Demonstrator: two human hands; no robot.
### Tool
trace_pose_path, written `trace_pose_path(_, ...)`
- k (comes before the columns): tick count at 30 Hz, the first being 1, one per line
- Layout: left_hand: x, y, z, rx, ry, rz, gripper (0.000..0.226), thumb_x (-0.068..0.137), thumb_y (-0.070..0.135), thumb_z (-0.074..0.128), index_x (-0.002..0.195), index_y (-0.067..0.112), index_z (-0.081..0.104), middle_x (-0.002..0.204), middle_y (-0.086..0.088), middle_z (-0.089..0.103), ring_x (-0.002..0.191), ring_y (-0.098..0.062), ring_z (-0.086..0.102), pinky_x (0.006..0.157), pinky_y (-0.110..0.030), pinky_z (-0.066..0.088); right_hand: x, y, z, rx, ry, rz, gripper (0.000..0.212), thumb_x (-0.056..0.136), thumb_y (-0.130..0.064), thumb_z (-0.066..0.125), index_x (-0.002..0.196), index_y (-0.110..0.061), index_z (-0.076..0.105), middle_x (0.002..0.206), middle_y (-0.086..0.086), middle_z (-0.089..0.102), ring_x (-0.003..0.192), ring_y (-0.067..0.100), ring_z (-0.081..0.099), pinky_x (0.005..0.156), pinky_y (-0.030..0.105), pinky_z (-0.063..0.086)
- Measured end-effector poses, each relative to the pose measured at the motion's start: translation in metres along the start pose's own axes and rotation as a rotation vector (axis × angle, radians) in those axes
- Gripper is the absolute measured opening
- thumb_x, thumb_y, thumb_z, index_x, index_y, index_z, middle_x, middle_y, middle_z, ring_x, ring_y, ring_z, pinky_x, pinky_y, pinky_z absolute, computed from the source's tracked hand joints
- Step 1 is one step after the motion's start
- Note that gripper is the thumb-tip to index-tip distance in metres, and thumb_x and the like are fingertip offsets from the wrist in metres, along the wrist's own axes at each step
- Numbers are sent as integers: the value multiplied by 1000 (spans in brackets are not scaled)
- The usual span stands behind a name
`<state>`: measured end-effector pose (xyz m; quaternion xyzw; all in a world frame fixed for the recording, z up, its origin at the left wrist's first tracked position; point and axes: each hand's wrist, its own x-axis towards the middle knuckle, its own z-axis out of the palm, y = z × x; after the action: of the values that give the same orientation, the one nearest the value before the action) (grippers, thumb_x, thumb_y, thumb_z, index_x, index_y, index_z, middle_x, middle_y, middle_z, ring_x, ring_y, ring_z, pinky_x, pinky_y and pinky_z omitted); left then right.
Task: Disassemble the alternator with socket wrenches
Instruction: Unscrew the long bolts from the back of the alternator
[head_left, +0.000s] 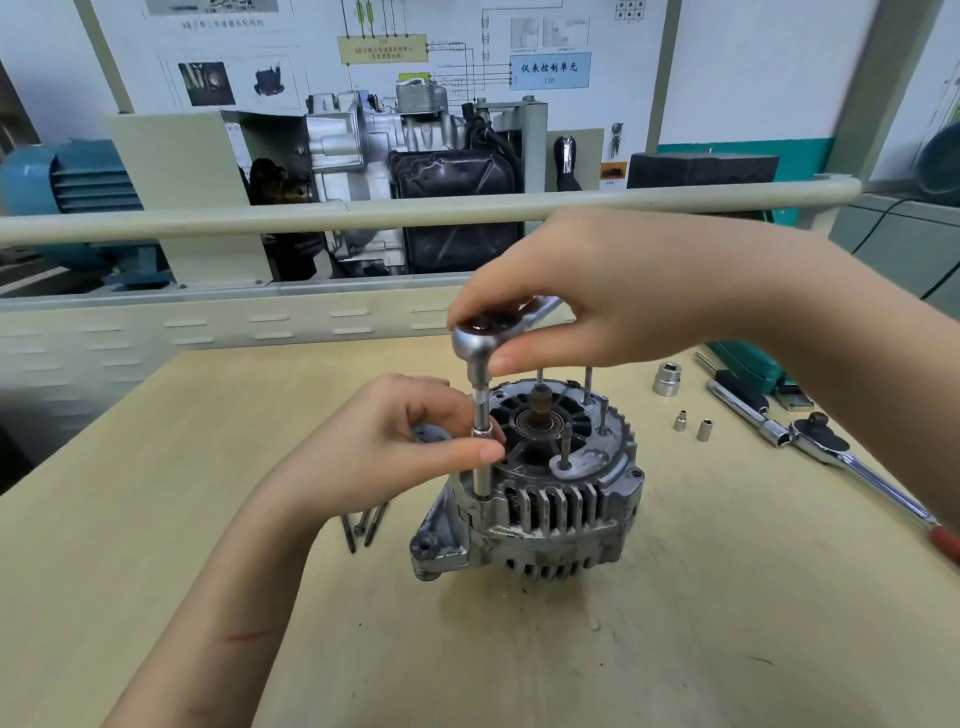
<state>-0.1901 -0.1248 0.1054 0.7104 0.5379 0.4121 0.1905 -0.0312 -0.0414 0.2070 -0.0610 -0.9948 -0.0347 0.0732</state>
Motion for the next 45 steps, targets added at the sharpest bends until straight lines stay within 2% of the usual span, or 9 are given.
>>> trace_pose_path(6, 1, 0, 1, 39, 14, 9, 44, 61, 47, 74, 65, 4, 63, 72, -20, 62, 73, -35, 57, 71, -48, 44, -2, -6, 2, 5, 31, 14, 39, 68, -60, 43, 83, -25, 53, 69, -12, 53, 66, 7, 51, 61, 20, 38)
trace_pose_path(12, 0, -1, -3, -53, -96, -6, 8, 70, 29, 68, 77, 29, 73, 87, 16, 72, 85, 1, 65, 72, -9, 45, 1, -5, 1, 64, 25, -21, 26, 83, -38, 57, 101, -20, 62, 84, -17, 58, 77, 3, 52, 73, 21, 42)
trace_pose_path(17, 0, 1, 0, -6, -13, 30, 7, 68, 35, 75, 66, 31, 70, 77, 0, 71, 76, -15, 66, 69, -27, 51, 0, -3, 2, 67, 62, 0, 38, 78, -47, 55, 100, -18, 66, 86, -10, 65, 83, 5, 55, 72, 22, 43)
trace_pose_path(20, 1, -4, 3, 36, 32, 81, 40, 63, 50, 70, 66, 10, 62, 66, -15, 60, 66, -27, 55, 60, -34, 42, -2, -5, 2, 42, 74, 46, 50, 68, -59, 47, 90, -17, 64, 74, -5, 63, 70, 10, 55, 66, 28, 43)
trace_pose_path(25, 3, -5, 1, -21, -13, 29, 37, 63, 51, 71, 74, 16, 70, 74, -11, 67, 71, -29, 60, 65, -38, 47, -3, -3, 3, 68, 61, 57, 40, 75, -52, 51, 95, -19, 63, 82, -7, 64, 76, 9, 57, 71, 27, 43)
trace_pose_path(31, 0, -4, -3, -89, -95, 6, 6, 74, 30, 68, 76, 30, 74, 85, 1, 73, 79, -9, 66, 69, -14, 48, -4, 0, 2, 87, 61, 32, 28, 83, -36, 60, 103, -18, 66, 88, -10, 67, 82, 3, 54, 71, 19, 41)
trace_pose_path(37, 1, -6, -1, 11, -39, 65, 49, 70, 49, 63, 63, 2, 57, 65, -26, 52, 65, -38, 51, 64, -48, 44, -4, -4, 1, 44, 72, 60, 48, 69, -58, 47, 90, -18, 63, 72, -9, 61, 71, 11, 53, 65, 23, 41)
trace_pose_path(42, 2, -4, -1, 53, -36, 35, 38, 66, 50, 67, 66, 12, 64, 68, -17, 61, 70, -34, 55, 64, -42, 44, -4, -6, 2, 66, 62, 42, 47, 69, -58, 46, 87, -17, 62, 71, -7, 61, 70, 9, 53, 63, 24, 42)
trace_pose_path(45, 0, -2, -1, 33, -95, 4, 5, 76, 36, 69, 75, 32, 72, 87, 13, 72, 84, -5, 66, 74, -20, 50, -3, -5, 2, 104, 60, 23, 36, 79, -47, 54, 95, -16, 65, 82, -8, 64, 78, 7, 54, 71, 28, 43)
